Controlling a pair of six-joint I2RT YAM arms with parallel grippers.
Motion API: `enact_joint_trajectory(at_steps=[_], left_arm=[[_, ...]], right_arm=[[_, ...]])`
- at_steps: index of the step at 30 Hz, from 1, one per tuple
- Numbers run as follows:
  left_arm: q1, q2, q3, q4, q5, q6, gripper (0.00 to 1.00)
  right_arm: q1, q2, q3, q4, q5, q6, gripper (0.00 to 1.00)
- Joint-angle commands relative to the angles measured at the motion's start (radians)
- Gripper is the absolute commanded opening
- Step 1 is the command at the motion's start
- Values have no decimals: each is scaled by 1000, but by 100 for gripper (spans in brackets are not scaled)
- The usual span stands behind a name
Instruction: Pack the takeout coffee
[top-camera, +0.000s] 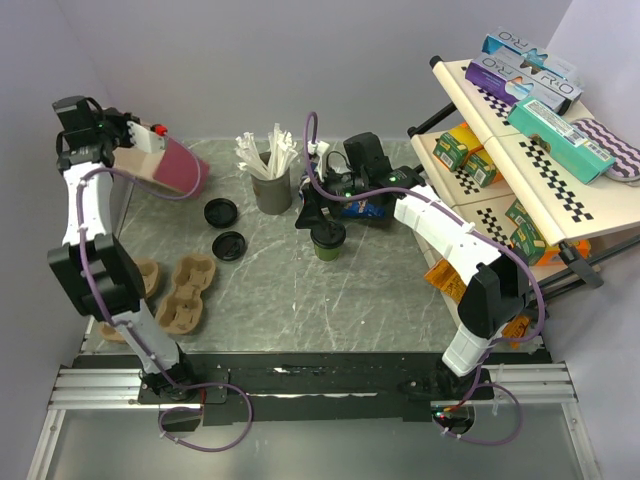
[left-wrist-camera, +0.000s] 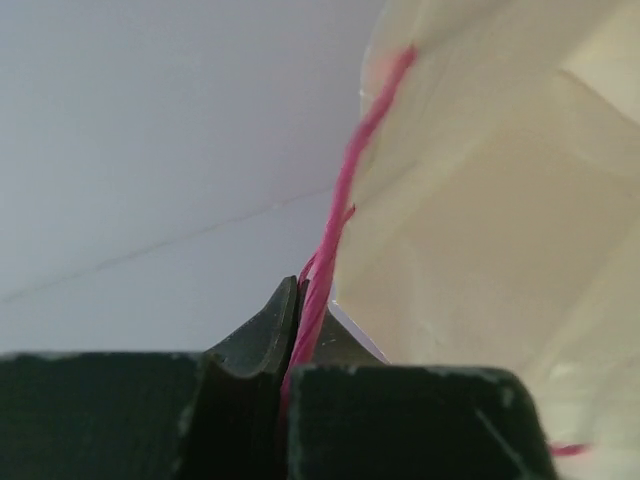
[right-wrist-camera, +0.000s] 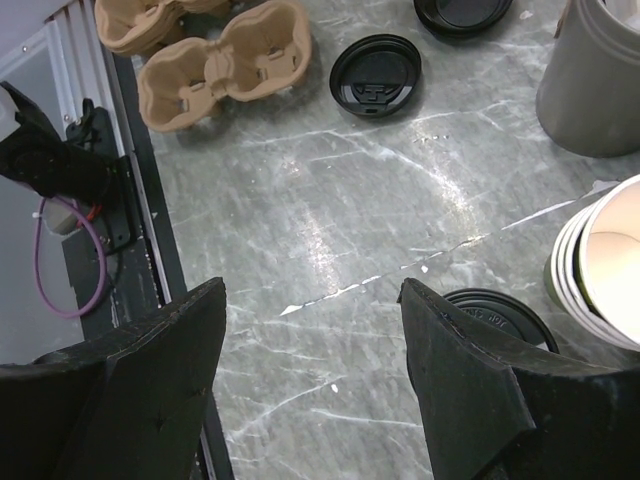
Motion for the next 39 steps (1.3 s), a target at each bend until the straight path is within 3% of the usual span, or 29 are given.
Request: enact_joint_trajectory(at_steps=[1,10,13,15,18,26,32,39], left_arm=[[22,-202,-36,79,-33,-94,1],[28,-444,-193,82,-28,-180,1],[16,-518,-220,13,-13,-195,1],[-9,-574,-217,-160,-13,-192,1],[-38,-678,-272,-291,24,-226,1],[-183,-907,-449,-464,134,-324,1],[-294,-1053,-527,-569,326,-375,1],[-370,-1046,-538,-725,389,-263,1]], right_arm=[[-10,-23,13,8,-2,-11,77],[-10,-31,36,-7,-1,-22,77],[-10,-49,21,-12,4,-30,77],[-11,-68,8,-15,13,-39,77],[-14,-85,-2,-20,24,-53,77],[-24,-73,24,-50,21,-48,77],[-30,-69,42,-66,59,-66,78],[-37,-76,42,-109,73,-94,78]])
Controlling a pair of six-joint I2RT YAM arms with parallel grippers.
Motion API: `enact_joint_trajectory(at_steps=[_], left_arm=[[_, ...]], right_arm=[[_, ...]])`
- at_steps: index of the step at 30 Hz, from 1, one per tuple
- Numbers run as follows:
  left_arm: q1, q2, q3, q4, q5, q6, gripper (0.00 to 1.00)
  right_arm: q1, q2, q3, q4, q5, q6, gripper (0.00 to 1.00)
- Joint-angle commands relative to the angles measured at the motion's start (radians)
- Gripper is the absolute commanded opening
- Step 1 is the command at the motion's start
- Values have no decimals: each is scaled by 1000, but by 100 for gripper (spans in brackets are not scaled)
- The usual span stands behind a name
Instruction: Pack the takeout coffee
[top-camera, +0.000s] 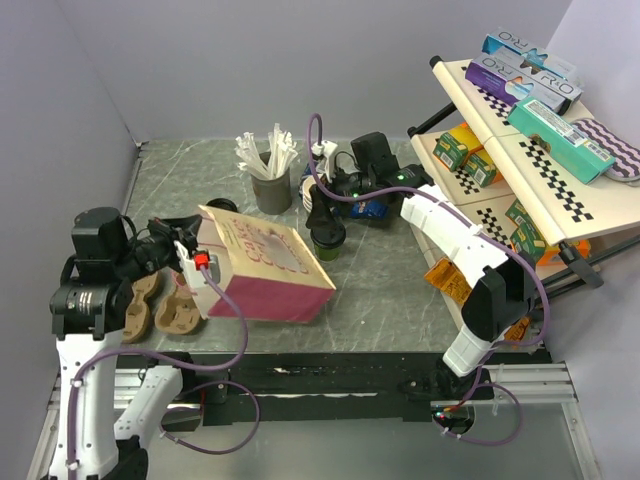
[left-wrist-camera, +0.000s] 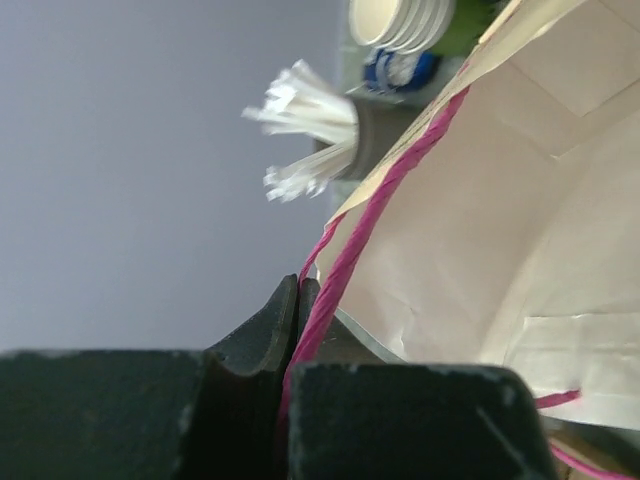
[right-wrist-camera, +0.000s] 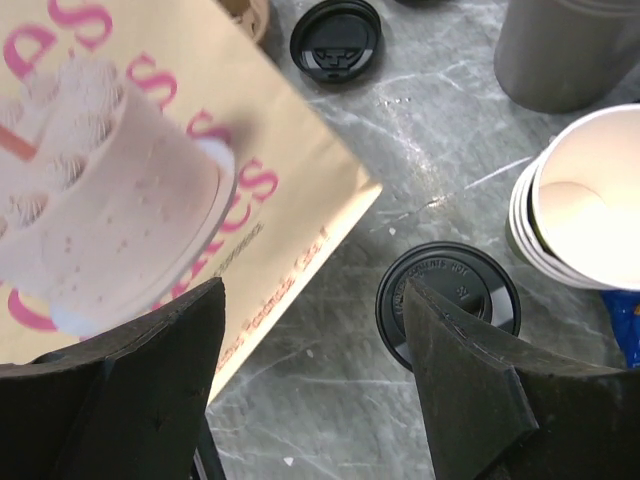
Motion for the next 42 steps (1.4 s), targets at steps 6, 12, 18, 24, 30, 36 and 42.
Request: enact_joint_trajectory(at_steps=[6,12,18,24,30,36,42], left_arm=[[-71,99,57,-147,159,89,1],[-304,144,20,-29,62,-77,1],[-552,211,-1,91,-94,-255,1],[-646,233,-8,175,-215,-324,1],[-656,237,5,207,-289,-345,12],[-666,254,-15,327,-304,-475,46],[-669,309,9,404,-354,-587,62]], right_arm=[[-11,-80,10,-28,26,-39,78],[-30,-94,8,-48,20,-47,78],[-56,-95,16,-51,11,-41,78],[-67,-108,-4,-43,14,-41,78],[-68,-108,-15,-31,-6,-32,78],[-68,-83,33,-43,-31,-3,78],[-70,-97,125,-120,-37,7,79]])
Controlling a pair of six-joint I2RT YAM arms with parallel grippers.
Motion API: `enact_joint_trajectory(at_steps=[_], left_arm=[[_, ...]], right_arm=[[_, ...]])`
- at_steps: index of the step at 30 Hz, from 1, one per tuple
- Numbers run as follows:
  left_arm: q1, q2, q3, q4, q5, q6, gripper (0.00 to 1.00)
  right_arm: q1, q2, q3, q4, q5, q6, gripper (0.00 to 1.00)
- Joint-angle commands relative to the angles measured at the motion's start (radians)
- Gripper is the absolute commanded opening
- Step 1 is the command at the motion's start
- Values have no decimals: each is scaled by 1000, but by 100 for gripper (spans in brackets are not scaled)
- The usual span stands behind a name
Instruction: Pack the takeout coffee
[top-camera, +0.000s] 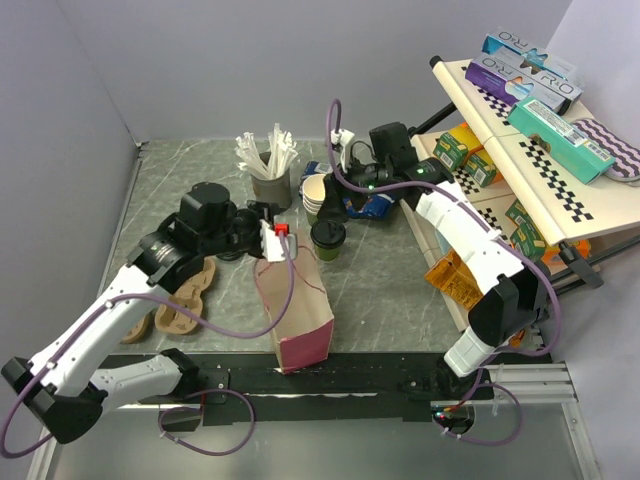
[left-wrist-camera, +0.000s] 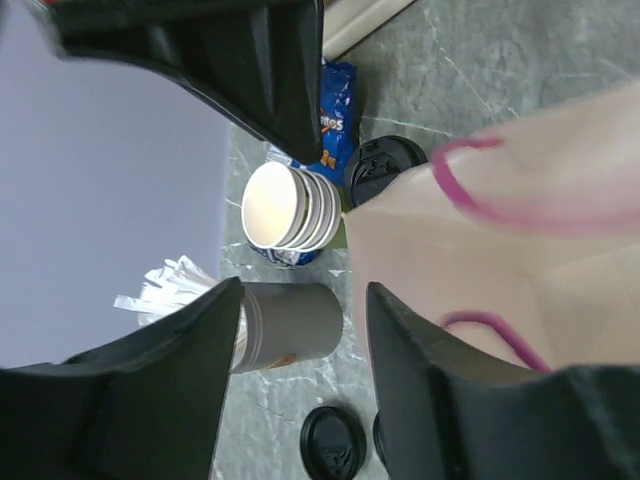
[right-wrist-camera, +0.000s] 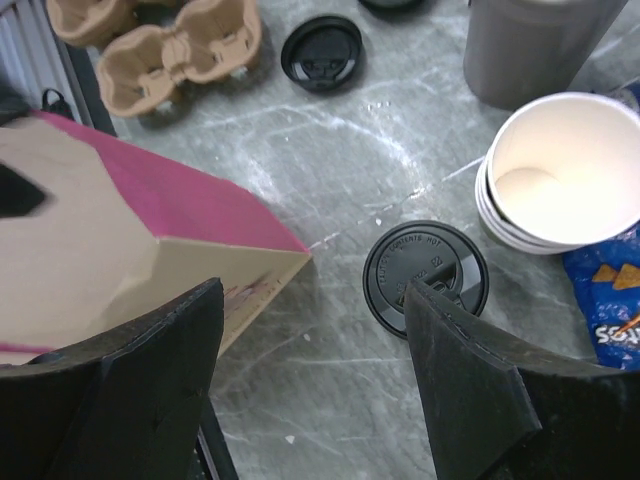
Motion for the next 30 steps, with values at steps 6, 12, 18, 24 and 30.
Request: enact_joint_trajectory(at_steps=[6,12,18,24,30], left_arm=[[-3,25,52,168,-100,-266,70],[45,109,171,136,-59,-476,76],[241,249,400,-259,297,-325,72],[273,413,589,-654,375,124,64],[230,492,655,-800,435,261,61]], right_arm=[[-28,-87,215,-244,27,101,80],[-26,-111,269,-437,-148,114,86],[4,-209,94,-422,-192,103,91],[66,-221,95,-421,-219,17,91],[115,-213,106,-404,-166,26,88]])
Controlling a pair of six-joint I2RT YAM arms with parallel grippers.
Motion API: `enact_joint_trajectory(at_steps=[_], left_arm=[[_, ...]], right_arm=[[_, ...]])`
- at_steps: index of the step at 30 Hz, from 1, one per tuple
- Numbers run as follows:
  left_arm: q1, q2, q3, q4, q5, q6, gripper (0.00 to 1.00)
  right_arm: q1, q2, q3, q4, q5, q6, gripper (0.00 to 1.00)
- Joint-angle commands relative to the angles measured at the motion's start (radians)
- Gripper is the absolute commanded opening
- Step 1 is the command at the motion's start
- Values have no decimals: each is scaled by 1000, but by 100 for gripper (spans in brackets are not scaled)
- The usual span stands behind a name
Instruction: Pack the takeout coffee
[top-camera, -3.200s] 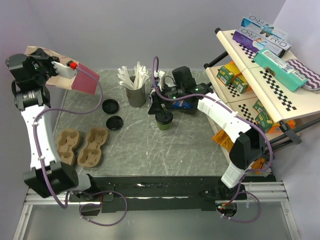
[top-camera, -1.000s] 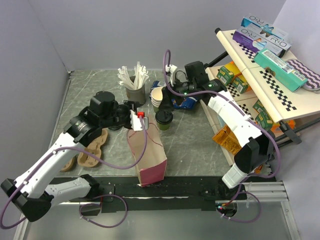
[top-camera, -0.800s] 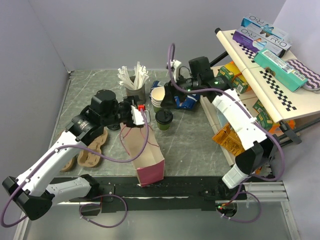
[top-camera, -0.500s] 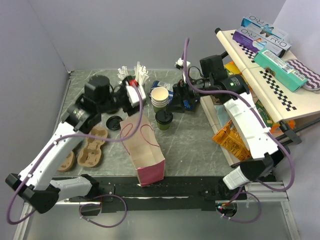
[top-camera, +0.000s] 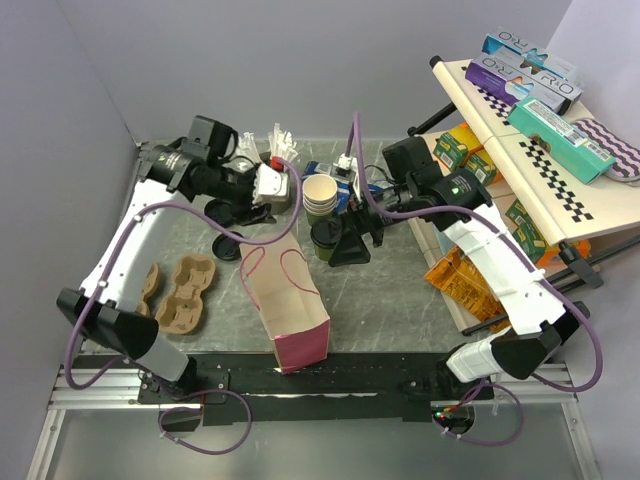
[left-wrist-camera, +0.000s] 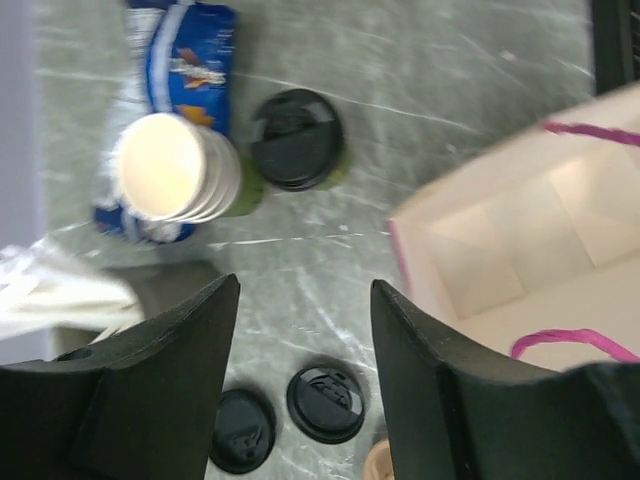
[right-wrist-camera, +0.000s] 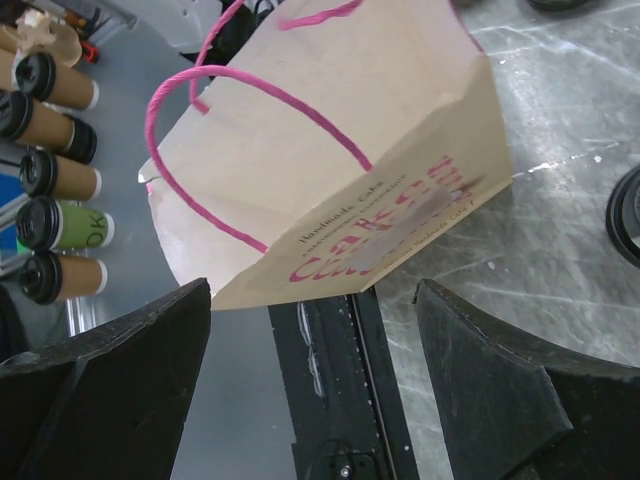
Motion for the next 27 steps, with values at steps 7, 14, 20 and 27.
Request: enact_joint_trajectory(at_steps=[7,14,20,27], left_arm=[[-106,-5,-39,-146,114,199,56],[-156,-39,-146,-39,77,193,47],[-166,-25,-148,-16,46,171,18],[-149,-100,-185,47,-70,23,1]], right_arm=[[26,-65,-26,20,76,1,89],[20,-76,-20,28,111,-10,89],[11,-72,-5,34,142,23,94],[12,-21,90,17,101,-32,100]])
